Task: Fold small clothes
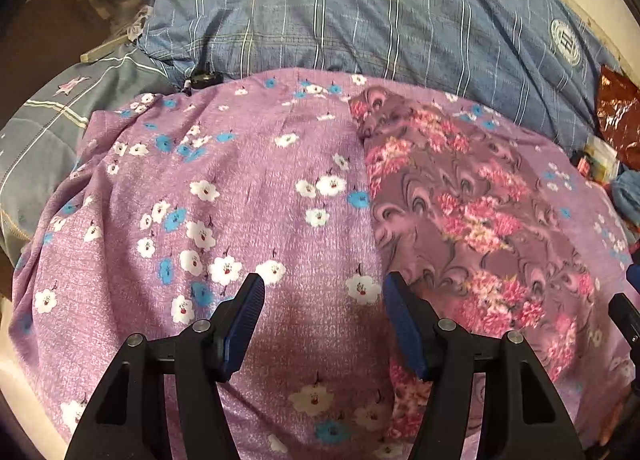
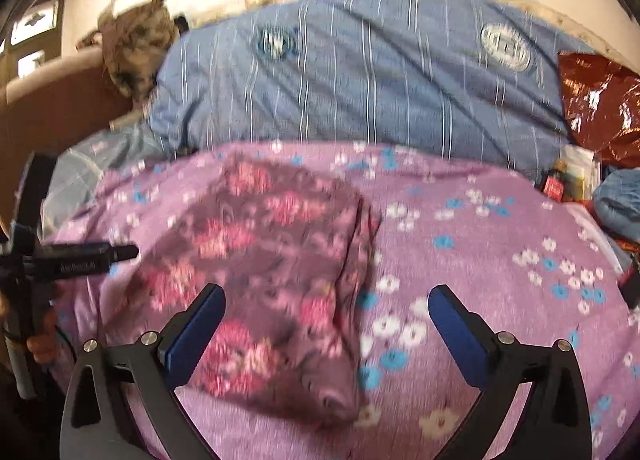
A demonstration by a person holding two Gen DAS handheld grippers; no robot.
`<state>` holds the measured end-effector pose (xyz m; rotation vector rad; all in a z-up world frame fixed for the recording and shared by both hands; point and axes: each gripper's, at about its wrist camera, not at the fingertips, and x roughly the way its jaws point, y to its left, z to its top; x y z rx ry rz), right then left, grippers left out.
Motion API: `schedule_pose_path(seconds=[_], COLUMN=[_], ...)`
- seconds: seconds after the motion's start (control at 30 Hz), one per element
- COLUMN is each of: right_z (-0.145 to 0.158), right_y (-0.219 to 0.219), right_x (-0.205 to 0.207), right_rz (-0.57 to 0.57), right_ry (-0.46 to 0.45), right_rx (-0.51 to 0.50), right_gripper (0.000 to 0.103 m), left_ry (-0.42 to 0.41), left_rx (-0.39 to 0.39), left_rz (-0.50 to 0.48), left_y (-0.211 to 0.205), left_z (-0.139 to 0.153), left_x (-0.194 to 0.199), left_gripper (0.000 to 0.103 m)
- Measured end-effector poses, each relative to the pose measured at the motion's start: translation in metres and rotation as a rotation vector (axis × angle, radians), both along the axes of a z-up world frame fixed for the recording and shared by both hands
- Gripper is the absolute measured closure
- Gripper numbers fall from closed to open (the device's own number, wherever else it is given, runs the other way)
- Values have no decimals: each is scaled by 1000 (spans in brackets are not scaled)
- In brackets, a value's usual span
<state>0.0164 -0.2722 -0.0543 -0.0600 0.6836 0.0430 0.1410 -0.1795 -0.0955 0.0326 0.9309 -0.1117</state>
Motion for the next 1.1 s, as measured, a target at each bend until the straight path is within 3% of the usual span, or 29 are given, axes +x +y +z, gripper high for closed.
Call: schedule_pose_path(seconds=[0.17,0.33,0.43,1.1], right_z=[-3,0,-1,-10], right_y=[-6,-28,-32,-9], right_x=[2,4,6,6], right_rz=[-83,-160,-187,-96], right_ry=[9,14,28,49], right_rx=[-48,28,23,-111], right_gripper=[1,0,0,0], left_ry=[0,4,5,4], left_rx=[35,43,59,86], left_rz=[-8,-11,-12,-20], left_y=[-4,-4,-6,-4], left_z=[-5,-10,-11,-15], left_x=[6,11,10,8], left_gripper=[41,41,41,41])
